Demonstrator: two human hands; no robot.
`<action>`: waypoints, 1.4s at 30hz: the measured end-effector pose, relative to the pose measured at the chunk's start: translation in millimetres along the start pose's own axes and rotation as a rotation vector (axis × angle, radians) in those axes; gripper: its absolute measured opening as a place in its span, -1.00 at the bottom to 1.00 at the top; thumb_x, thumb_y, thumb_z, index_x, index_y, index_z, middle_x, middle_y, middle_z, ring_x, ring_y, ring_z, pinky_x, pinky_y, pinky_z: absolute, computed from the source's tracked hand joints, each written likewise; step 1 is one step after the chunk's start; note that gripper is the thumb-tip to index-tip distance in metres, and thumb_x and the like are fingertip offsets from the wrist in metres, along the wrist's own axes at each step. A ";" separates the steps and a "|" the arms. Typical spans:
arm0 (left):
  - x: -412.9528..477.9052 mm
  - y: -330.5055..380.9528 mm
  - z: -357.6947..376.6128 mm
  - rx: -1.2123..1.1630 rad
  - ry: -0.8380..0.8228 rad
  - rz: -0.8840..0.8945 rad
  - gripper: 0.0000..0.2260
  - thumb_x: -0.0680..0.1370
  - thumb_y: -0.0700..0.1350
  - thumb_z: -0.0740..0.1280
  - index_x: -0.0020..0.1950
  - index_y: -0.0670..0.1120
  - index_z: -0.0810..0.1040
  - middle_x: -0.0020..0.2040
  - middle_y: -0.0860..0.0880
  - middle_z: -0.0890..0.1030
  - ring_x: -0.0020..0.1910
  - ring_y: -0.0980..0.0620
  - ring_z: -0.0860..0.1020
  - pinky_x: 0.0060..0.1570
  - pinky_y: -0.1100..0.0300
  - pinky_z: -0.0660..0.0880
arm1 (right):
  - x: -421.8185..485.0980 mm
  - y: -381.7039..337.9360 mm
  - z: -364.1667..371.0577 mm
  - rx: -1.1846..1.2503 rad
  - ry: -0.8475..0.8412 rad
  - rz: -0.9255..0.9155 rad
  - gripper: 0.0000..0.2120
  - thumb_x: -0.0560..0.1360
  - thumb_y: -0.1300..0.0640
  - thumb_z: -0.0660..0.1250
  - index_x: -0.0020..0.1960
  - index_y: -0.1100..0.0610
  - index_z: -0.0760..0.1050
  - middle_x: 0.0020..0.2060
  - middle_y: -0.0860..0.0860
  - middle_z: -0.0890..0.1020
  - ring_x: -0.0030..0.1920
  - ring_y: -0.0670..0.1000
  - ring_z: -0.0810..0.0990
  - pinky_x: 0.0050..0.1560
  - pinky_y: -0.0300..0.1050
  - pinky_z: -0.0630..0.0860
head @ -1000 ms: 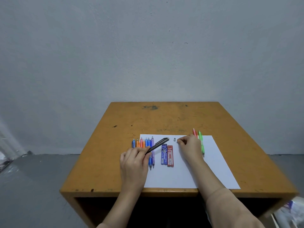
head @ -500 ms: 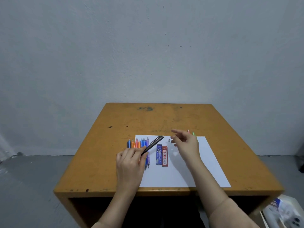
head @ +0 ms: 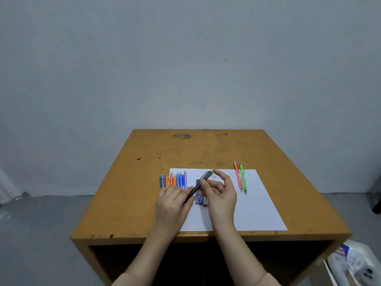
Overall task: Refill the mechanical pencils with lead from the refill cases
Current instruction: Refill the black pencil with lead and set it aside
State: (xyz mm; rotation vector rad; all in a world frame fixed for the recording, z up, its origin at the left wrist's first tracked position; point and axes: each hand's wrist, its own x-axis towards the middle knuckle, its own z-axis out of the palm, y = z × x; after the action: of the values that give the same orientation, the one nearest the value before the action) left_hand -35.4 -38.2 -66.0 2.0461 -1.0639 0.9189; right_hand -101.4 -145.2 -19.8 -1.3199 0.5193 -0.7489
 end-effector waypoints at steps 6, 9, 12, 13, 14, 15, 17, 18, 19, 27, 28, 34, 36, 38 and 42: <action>1.7 4.6 -4.0 -0.041 -0.027 -0.013 -0.74 0.49 0.07 0.33 -0.06 -0.11 0.65 -0.21 0.06 0.62 -0.13 0.13 0.50 -0.14 0.23 0.35 | 8.6 -4.4 -1.1 -0.022 0.002 0.003 -0.70 0.44 0.30 0.43 0.09 0.02 0.49 -0.24 0.11 0.67 -0.27 0.04 0.69 -0.20 -0.13 0.62; 4.0 6.0 -8.6 -0.097 -0.075 -0.119 -0.69 0.49 0.13 0.29 -0.02 -0.08 0.66 -0.16 0.09 0.64 -0.10 0.15 0.53 -0.08 0.26 0.34 | 20.6 -12.6 -6.0 -0.056 -0.009 -0.022 -0.73 0.45 0.32 0.40 0.08 0.06 0.49 -0.28 0.14 0.66 -0.31 0.04 0.67 -0.24 -0.13 0.62; 8.3 5.7 -12.7 -0.139 -0.066 -0.217 -0.72 0.49 0.11 0.31 0.00 -0.04 0.67 -0.16 0.13 0.63 -0.11 0.24 0.48 -0.05 0.31 0.30 | 37.5 -22.3 -12.7 -0.158 -0.029 -0.036 -0.72 0.45 0.33 0.40 0.10 0.09 0.47 -0.27 0.10 0.62 -0.34 -0.01 0.64 -0.33 -0.20 0.58; 10.2 5.8 -13.9 -0.159 -0.050 -0.274 -0.76 0.49 0.07 0.35 0.01 -0.03 0.67 -0.14 0.14 0.62 -0.10 0.25 0.47 -0.02 0.27 0.32 | 43.7 -24.5 -15.6 -0.211 -0.035 -0.035 -0.71 0.45 0.33 0.40 0.11 0.09 0.47 -0.26 0.08 0.60 -0.35 -0.01 0.62 -0.33 -0.20 0.57; 12.5 5.7 -15.3 -0.185 -0.039 -0.346 -0.79 0.49 0.03 0.39 0.04 -0.03 0.66 -0.11 0.15 0.62 -0.08 0.24 0.48 0.01 0.20 0.37 | 49.2 -26.1 -18.7 -0.271 -0.039 -0.031 -0.71 0.45 0.32 0.40 0.11 0.10 0.48 -0.26 0.07 0.58 -0.35 -0.01 0.61 -0.31 -0.16 0.59; 14.7 4.9 -16.3 -0.223 -0.038 -0.427 -0.80 0.48 -0.01 0.41 0.07 -0.03 0.65 -0.09 0.17 0.60 -0.05 0.22 0.49 0.04 0.12 0.41 | 54.6 -26.8 -22.1 -0.329 -0.045 -0.023 -0.71 0.44 0.32 0.40 0.11 0.11 0.49 -0.27 0.06 0.56 -0.36 0.00 0.60 -0.25 -0.09 0.61; 18.8 1.5 -19.3 -0.311 -0.029 -0.565 -0.78 0.49 -0.04 0.41 0.12 -0.03 0.64 -0.09 0.27 0.54 -0.02 0.15 0.52 0.07 -0.01 0.48 | 63.7 -26.3 -28.7 -0.415 -0.073 0.015 -0.71 0.43 0.33 0.40 0.12 0.13 0.50 -0.34 0.04 0.53 -0.39 0.00 0.58 -0.12 0.03 0.63; 20.5 -1.1 -21.5 -0.333 -0.021 -0.606 -0.78 0.49 -0.04 0.41 0.13 -0.03 0.63 -0.11 0.29 0.51 -0.02 0.13 0.53 0.06 -0.06 0.50 | 67.2 -25.5 -31.4 -0.460 -0.100 0.041 -0.71 0.42 0.34 0.40 0.11 0.14 0.51 -0.36 0.03 0.51 -0.40 -0.01 0.57 -0.07 0.04 0.62; 21.8 -4.8 -23.3 -0.329 -0.021 -0.633 -0.77 0.50 -0.02 0.40 0.13 -0.02 0.63 -0.12 0.30 0.50 -0.02 0.13 0.53 0.06 -0.09 0.50 | 69.9 -24.4 -33.3 -0.511 -0.129 0.065 -0.72 0.42 0.34 0.40 0.10 0.15 0.51 -0.38 0.03 0.50 -0.41 -0.01 0.56 -0.05 0.03 0.62; 18.9 -40.6 -36.3 0.095 -0.209 -0.739 -0.60 0.54 0.16 0.27 0.33 0.04 0.48 0.22 0.07 0.52 0.26 0.10 0.39 0.31 0.04 0.24 | 80.0 -12.1 -37.2 -0.799 -0.195 0.138 -0.73 0.44 0.30 0.36 0.13 0.14 0.53 -0.30 0.06 0.59 -0.31 0.03 0.58 -0.10 -0.07 0.58; 17.6 -43.7 -37.5 0.124 -0.232 -0.753 -0.59 0.54 0.16 0.26 0.35 0.04 0.46 0.25 0.06 0.51 0.29 0.09 0.38 0.33 0.04 0.23 | 80.7 -10.8 -37.4 -0.822 -0.201 0.139 -0.73 0.45 0.28 0.36 0.14 0.13 0.53 -0.25 0.08 0.61 -0.29 0.04 0.58 -0.12 -0.09 0.56; 3.9 -58.0 -34.9 0.233 -0.392 -0.804 -0.49 0.54 0.21 0.22 0.43 0.02 0.35 0.38 0.02 0.41 0.39 0.04 0.30 0.38 0.00 0.22 | 83.2 -7.1 -38.0 -0.900 -0.225 0.126 -0.71 0.46 0.25 0.34 0.18 0.15 0.55 -0.16 0.09 0.61 -0.28 0.06 0.56 -0.26 -0.20 0.48; 2.7 -59.8 -33.2 0.254 -0.418 -0.814 -0.45 0.54 0.23 0.19 0.47 0.01 0.31 0.45 0.01 0.33 0.44 0.01 0.24 0.41 -0.02 0.18 | 84.5 -6.4 -38.9 -0.916 -0.227 0.121 -0.71 0.46 0.25 0.34 0.18 0.14 0.54 -0.15 0.10 0.62 -0.29 0.04 0.55 -0.31 -0.23 0.46; 3.4 -59.3 -32.8 0.259 -0.445 -0.815 -0.43 0.56 0.25 0.16 0.49 0.00 0.26 0.48 0.01 0.27 0.47 0.00 0.20 0.43 -0.01 0.15 | 86.4 -4.8 -39.9 -0.942 -0.226 0.106 -0.70 0.47 0.23 0.34 0.20 0.13 0.54 -0.07 0.11 0.64 -0.26 0.03 0.56 -0.26 -0.22 0.44; 3.6 -57.4 -32.3 0.285 -0.508 -0.796 -0.40 0.57 0.26 0.11 0.52 -0.02 0.21 0.52 0.01 0.21 0.49 0.02 0.15 0.44 0.00 0.10 | 88.9 -2.1 -40.5 -0.957 -0.227 0.092 -0.69 0.48 0.20 0.34 0.22 0.12 0.55 0.00 0.11 0.65 -0.24 0.02 0.56 -0.17 -0.22 0.45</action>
State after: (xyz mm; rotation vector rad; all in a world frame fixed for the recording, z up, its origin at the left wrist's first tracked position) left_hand 6.3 12.3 -58.1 2.6963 -0.2510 0.1391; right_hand -71.7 -238.3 -19.0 -2.2111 0.7899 -0.2390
